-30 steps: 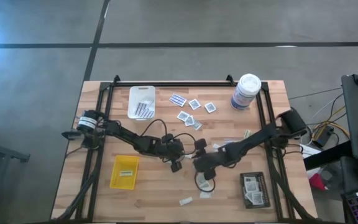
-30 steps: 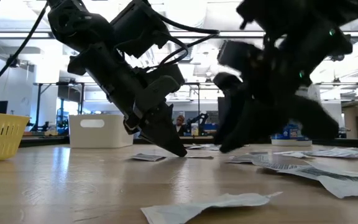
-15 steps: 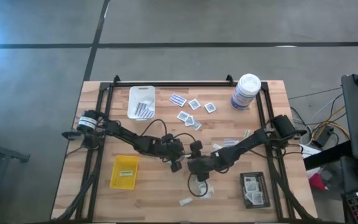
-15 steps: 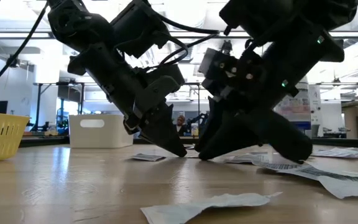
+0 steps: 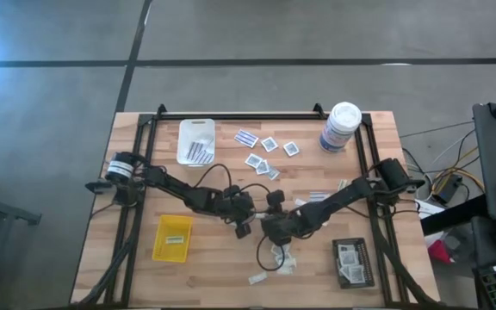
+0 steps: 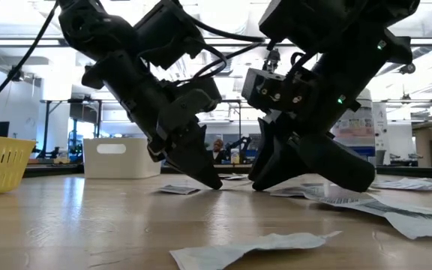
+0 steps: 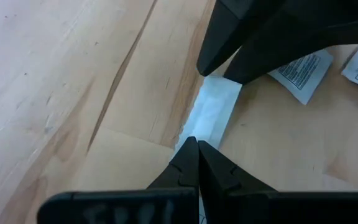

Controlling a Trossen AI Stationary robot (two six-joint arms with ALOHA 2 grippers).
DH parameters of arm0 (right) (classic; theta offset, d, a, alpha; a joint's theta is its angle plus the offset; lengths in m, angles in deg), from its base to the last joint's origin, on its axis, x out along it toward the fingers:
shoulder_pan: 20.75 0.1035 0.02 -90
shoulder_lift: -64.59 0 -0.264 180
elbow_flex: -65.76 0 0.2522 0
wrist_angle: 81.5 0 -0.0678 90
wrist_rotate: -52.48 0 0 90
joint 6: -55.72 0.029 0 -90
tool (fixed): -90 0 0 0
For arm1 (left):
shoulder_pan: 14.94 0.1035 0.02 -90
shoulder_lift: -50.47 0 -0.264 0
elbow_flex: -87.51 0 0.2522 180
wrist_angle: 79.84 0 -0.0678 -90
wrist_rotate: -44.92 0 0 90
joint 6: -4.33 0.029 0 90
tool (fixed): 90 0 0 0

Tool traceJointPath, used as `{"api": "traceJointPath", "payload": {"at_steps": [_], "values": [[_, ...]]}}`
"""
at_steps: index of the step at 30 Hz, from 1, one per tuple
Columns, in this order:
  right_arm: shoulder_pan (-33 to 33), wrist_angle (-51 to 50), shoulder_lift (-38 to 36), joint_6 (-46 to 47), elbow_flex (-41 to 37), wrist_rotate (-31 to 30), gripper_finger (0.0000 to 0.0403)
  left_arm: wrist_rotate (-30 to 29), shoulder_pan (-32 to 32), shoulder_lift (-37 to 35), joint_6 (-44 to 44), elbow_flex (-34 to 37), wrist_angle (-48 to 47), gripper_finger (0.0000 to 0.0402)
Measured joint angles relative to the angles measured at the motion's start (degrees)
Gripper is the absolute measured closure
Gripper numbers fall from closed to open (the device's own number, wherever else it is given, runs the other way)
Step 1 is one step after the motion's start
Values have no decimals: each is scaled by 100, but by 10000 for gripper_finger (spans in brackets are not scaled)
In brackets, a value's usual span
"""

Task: Pick & Place First Aid Supplies
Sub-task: Put the green bandage into the yellow bin

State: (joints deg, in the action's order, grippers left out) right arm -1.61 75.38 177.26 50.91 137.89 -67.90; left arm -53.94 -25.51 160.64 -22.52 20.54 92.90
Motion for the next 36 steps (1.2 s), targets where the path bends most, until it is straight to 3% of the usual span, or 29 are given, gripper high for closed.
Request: {"api": "traceJointPath", "payload": {"at_steps": [21, 26, 36], "values": [[-2, -54, 250, -23, 458, -5, 332, 144, 57, 144, -7, 4, -4, 401], [93, -524, 253, 316, 672, -117, 326, 310, 95, 144, -11, 4, -8, 401], [126, -532, 280, 337, 795, -223, 314, 632, 113, 144, -17, 4, -6, 401]]}}
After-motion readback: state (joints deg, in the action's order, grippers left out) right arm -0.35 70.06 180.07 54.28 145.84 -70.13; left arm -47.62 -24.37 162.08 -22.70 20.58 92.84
